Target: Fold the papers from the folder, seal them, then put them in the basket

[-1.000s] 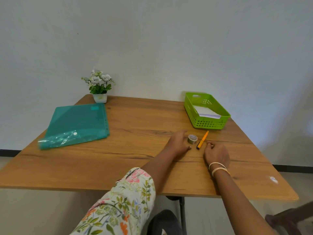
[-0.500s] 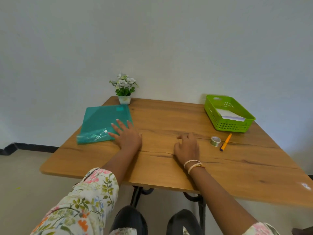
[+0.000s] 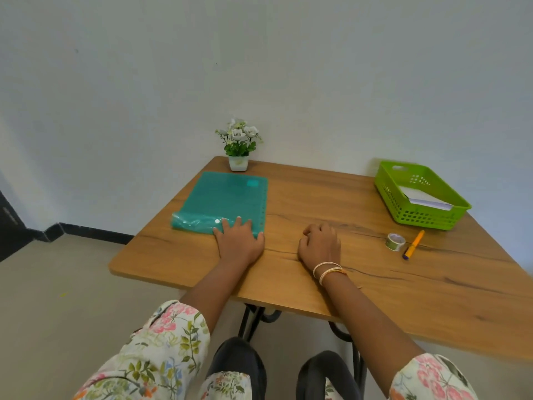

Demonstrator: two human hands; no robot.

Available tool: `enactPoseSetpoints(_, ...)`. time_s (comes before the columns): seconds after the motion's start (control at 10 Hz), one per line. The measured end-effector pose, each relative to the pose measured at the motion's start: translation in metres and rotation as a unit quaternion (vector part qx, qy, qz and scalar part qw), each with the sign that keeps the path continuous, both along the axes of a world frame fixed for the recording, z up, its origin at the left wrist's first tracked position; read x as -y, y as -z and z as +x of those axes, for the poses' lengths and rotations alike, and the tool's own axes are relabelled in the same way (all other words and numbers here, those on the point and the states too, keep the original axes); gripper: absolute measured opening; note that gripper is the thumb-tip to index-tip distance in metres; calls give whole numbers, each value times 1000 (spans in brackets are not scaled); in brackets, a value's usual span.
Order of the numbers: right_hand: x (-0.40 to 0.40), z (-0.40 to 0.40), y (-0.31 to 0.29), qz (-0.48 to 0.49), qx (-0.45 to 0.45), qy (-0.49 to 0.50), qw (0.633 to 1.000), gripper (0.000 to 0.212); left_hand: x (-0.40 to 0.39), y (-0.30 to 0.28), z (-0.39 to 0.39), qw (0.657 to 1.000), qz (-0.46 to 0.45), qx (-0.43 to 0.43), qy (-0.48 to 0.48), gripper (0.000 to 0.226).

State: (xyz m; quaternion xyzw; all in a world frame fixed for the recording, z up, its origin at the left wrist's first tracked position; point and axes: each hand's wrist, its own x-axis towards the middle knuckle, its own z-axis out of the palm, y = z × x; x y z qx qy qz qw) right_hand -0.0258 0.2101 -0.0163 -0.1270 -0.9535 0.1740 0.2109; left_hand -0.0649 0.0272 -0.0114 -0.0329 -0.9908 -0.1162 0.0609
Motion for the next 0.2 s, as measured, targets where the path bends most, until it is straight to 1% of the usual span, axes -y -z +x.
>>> enactPoseSetpoints(0.1, 1, 4, -2, 9, 1, -9, 1000, 24, 3, -3, 4, 1000, 4, 0, 3, 62)
enactPoseSetpoints(0.2, 1, 2, -11, 14, 56, -22, 998, 32, -7, -10, 5, 999, -20, -13, 33, 70)
